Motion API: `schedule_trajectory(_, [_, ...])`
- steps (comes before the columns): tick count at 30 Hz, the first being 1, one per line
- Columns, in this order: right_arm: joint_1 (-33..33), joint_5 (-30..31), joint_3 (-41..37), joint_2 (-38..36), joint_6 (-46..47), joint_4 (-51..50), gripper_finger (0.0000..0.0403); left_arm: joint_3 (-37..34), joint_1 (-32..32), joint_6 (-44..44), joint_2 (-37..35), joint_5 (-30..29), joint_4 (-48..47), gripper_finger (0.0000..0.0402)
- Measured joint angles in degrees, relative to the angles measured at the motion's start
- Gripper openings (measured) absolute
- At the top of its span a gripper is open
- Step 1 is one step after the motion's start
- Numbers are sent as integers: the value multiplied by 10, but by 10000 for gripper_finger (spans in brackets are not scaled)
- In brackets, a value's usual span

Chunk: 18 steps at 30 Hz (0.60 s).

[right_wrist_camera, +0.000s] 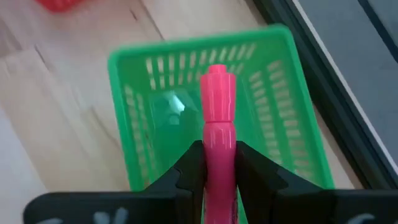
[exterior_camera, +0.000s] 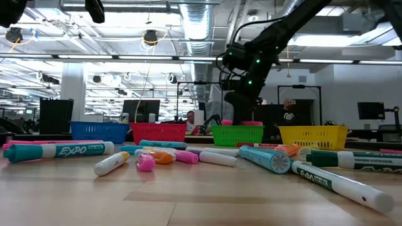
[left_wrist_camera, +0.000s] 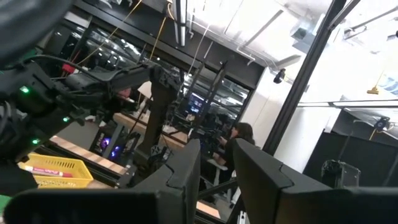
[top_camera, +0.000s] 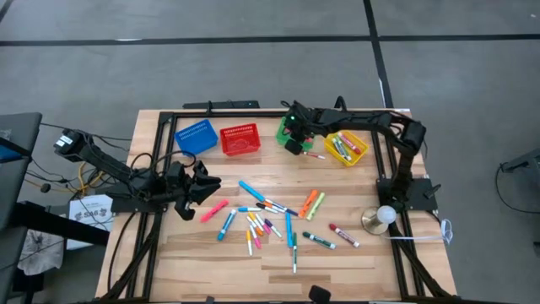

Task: Pick & Place Markers
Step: Put the right large pink highlighter pen into the blue bin, then put the large red marker pen into the yellow bin

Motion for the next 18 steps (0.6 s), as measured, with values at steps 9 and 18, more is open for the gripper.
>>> schedule_trajectory(9, [2,0,28,8,-16,-10,92,0,0,0,0,0,0,97])
schedule_trajectory(18, [3,1,34,8,-14,-26,171,0,0,0,0,0,0,97])
